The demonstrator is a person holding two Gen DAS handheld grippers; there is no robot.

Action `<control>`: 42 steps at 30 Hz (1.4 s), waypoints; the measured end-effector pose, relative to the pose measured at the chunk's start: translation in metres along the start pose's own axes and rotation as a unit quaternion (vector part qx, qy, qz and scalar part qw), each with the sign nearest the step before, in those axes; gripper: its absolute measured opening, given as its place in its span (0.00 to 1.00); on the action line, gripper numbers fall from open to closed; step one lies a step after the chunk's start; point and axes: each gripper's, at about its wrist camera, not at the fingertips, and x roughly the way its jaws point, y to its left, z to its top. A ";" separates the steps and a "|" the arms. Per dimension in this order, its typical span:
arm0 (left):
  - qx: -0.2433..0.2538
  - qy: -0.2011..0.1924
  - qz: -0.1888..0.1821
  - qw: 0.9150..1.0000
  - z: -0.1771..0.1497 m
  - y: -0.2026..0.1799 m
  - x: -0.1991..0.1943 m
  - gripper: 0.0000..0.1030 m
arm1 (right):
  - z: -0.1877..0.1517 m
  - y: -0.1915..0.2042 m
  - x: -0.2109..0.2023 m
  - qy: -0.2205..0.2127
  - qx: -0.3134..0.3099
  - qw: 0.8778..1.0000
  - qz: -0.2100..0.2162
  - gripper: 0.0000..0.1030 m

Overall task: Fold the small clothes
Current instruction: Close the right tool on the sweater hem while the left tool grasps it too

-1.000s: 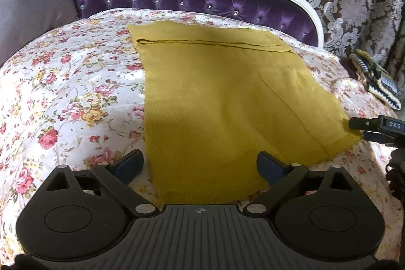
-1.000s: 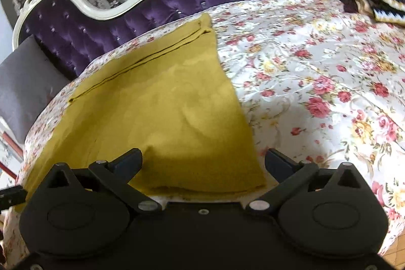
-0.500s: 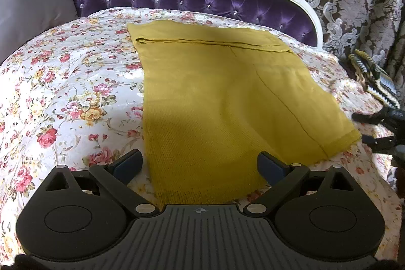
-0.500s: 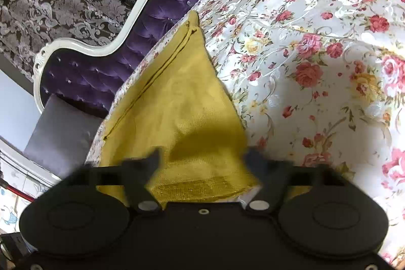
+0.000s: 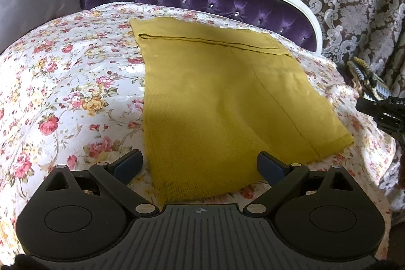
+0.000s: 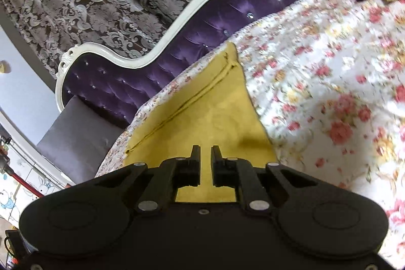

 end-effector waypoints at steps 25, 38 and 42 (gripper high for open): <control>-0.077 0.004 -0.071 0.994 0.000 0.019 0.006 0.08 | -0.031 -0.046 0.007 0.079 0.059 0.995 -0.018 0.16; -0.138 -0.061 -0.100 0.983 0.043 0.035 -0.019 0.08 | 0.037 -0.003 0.010 -0.003 0.049 0.995 0.083 0.16; -0.145 -0.074 -0.096 0.982 0.061 0.043 -0.014 0.08 | 0.061 0.004 0.032 -0.002 0.035 0.996 0.086 0.16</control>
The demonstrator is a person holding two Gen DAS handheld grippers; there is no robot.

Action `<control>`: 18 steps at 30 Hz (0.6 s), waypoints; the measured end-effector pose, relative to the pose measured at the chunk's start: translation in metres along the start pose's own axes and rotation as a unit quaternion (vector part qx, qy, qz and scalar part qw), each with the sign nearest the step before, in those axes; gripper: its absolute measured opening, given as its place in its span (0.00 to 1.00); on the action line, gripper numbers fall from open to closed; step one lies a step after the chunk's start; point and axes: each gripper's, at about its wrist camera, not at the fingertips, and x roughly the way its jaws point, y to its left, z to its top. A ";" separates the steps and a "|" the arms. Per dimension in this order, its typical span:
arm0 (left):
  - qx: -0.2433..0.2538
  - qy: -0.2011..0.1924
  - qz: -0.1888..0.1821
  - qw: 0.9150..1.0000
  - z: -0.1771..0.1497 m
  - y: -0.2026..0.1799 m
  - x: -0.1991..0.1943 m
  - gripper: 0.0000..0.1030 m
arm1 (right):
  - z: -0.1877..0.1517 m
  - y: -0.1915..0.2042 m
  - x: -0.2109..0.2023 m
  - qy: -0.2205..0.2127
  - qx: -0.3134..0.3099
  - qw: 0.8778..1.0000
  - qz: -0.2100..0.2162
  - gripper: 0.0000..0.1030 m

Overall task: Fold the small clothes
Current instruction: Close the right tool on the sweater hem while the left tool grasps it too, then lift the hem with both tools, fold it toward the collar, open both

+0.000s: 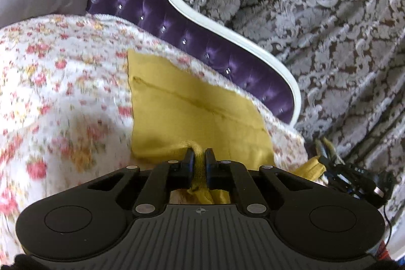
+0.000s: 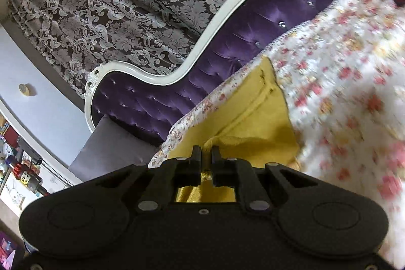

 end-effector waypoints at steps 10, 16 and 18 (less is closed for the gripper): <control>-0.035 -0.009 0.032 0.999 0.048 0.033 0.055 0.08 | 0.048 -0.024 0.069 0.002 0.006 0.999 -0.032 0.16; -0.027 0.003 0.063 0.998 0.063 0.053 0.093 0.08 | 0.058 -0.045 0.113 0.018 0.014 0.997 -0.077 0.16; -0.025 0.008 0.069 0.997 0.065 0.058 0.102 0.08 | 0.060 -0.050 0.122 0.024 0.011 0.996 -0.088 0.17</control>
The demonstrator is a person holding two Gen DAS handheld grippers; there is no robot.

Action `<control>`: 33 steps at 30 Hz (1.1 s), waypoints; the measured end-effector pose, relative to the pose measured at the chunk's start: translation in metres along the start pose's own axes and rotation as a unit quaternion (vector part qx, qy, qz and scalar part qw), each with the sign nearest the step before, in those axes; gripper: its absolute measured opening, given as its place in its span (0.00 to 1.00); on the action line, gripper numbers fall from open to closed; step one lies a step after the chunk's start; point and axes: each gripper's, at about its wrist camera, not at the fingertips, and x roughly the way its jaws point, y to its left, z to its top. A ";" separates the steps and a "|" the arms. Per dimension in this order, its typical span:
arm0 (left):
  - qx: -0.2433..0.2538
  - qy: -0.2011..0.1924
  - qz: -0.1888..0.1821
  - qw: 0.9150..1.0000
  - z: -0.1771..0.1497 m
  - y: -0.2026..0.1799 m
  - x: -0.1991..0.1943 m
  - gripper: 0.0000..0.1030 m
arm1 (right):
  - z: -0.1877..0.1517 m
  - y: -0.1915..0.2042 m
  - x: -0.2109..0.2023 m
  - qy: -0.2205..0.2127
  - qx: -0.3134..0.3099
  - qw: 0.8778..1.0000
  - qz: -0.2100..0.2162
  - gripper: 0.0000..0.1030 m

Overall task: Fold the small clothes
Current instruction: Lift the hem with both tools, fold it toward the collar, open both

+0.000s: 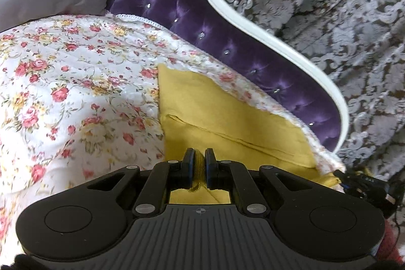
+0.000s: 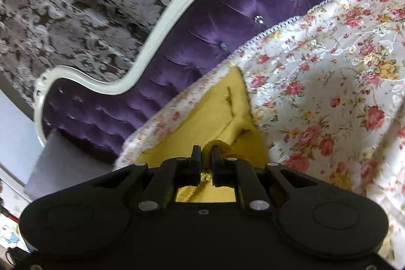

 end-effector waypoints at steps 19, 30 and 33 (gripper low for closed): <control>0.085 0.024 0.039 0.995 -0.004 -0.002 0.017 0.62 | -0.008 0.021 -0.003 0.003 -0.192 0.979 -0.072 0.69; 0.142 0.043 0.054 0.987 -0.013 -0.010 0.038 0.62 | -0.020 0.043 0.041 0.041 -0.331 0.939 -0.083 0.71; 0.145 0.043 0.055 0.987 -0.013 -0.008 0.041 0.62 | -0.021 0.041 0.046 0.050 -0.335 0.938 -0.077 0.70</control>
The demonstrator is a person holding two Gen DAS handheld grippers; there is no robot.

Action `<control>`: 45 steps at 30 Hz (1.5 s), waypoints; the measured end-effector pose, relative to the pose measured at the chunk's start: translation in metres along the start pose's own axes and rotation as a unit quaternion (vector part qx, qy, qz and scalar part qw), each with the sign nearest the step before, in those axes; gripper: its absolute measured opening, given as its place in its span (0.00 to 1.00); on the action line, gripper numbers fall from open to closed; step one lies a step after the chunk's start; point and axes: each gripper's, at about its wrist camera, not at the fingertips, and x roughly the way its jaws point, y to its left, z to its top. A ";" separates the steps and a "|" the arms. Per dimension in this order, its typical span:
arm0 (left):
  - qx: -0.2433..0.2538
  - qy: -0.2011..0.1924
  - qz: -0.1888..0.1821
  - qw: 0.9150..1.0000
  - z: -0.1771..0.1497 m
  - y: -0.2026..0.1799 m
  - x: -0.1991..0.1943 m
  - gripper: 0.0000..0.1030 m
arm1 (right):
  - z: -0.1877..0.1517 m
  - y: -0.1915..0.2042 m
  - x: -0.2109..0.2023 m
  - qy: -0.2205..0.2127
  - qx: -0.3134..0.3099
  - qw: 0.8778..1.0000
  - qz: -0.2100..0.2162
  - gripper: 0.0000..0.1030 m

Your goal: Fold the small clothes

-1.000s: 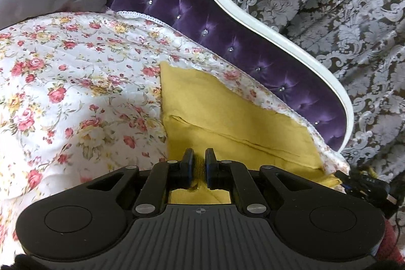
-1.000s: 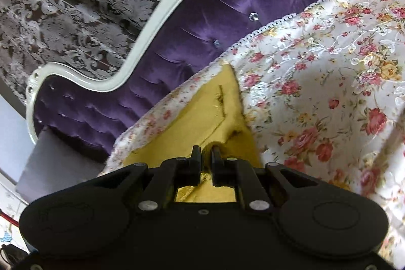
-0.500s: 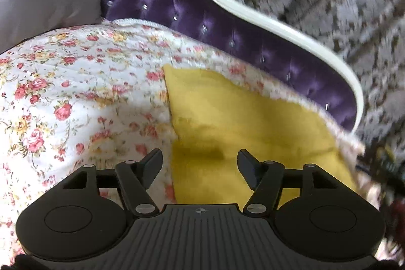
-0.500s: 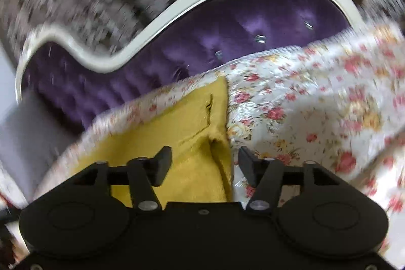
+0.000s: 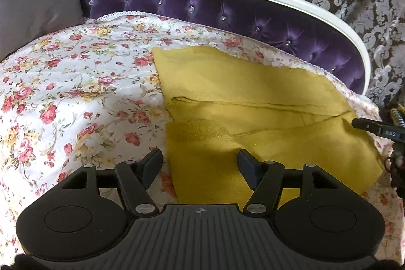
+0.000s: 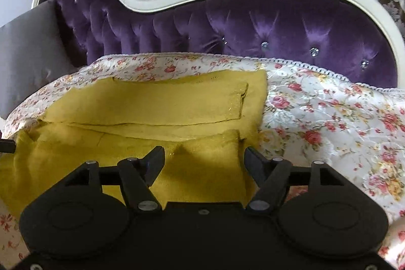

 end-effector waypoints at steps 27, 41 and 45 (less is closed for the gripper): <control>0.088 -0.115 0.023 0.989 0.008 -0.029 -0.041 0.06 | 0.030 0.005 -0.051 -0.078 0.006 0.997 0.000 0.08; 0.068 -0.088 0.017 0.994 0.011 -0.016 -0.032 0.48 | 0.029 0.008 -0.032 -0.068 -0.039 0.997 -0.016 0.80; 0.047 -0.075 0.020 0.996 -0.001 -0.010 -0.035 0.54 | 0.014 0.017 -0.046 -0.120 -0.048 0.991 -0.031 0.94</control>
